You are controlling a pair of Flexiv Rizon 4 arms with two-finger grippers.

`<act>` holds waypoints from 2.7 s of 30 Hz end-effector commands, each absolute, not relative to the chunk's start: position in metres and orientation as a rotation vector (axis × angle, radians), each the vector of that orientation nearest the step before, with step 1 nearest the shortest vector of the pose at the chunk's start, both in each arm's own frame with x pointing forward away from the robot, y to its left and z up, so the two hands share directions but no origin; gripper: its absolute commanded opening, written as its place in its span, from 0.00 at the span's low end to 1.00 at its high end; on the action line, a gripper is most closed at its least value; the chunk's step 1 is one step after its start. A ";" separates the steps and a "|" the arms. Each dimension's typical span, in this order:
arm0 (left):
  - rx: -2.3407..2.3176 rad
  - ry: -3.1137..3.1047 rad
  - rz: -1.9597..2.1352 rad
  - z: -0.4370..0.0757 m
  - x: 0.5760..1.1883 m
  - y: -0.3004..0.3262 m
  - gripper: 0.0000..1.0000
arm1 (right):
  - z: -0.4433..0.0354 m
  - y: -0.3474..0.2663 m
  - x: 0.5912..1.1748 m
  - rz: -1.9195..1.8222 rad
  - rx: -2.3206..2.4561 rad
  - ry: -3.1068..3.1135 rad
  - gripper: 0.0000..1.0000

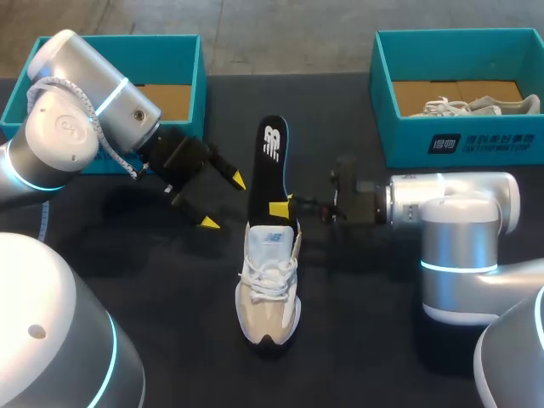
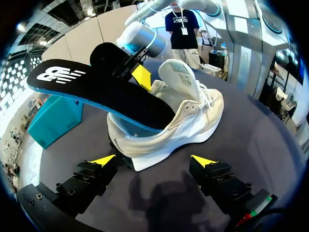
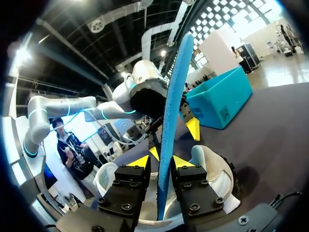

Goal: Take the shoe out of the shoebox, open the shoe tongue, remove and reinsert the insole, then place the shoe into the shoebox

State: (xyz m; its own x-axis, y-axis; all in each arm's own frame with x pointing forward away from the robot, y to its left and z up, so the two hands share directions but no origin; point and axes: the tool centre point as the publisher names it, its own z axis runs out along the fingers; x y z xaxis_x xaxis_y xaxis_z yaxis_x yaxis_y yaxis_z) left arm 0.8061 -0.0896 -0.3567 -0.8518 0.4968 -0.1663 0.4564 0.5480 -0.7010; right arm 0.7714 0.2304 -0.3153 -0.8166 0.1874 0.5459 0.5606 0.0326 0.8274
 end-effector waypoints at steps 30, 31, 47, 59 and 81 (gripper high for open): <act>-0.838 -2.721 1.202 -0.357 0.806 -0.090 1.00 | -0.312 0.241 0.793 -1.817 -0.735 -2.011 0.00; -0.838 -2.721 1.202 -0.357 0.806 -0.090 1.00 | -0.312 0.241 0.793 -1.816 -0.735 -2.010 0.00; -0.838 -2.721 1.202 -0.357 0.806 -0.090 1.00 | -0.322 0.237 0.785 -1.761 -0.769 -2.001 0.00; -0.838 -2.721 1.202 -0.357 0.806 -0.090 1.00 | -0.327 0.234 0.778 -1.741 -0.770 -1.989 0.00; -0.838 -2.721 1.202 -0.357 0.806 -0.090 1.00 | -0.342 0.236 0.761 -1.708 -0.776 -1.960 0.00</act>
State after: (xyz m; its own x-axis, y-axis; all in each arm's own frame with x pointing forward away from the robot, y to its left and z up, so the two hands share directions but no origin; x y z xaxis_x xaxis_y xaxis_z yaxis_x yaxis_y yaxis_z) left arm 0.8061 -0.0896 -0.3567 -0.8518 0.4968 -0.1662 0.4564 0.5480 -0.7009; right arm 0.7644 0.2360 -0.3409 -0.7548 0.1301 0.6429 0.6544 0.0828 0.7516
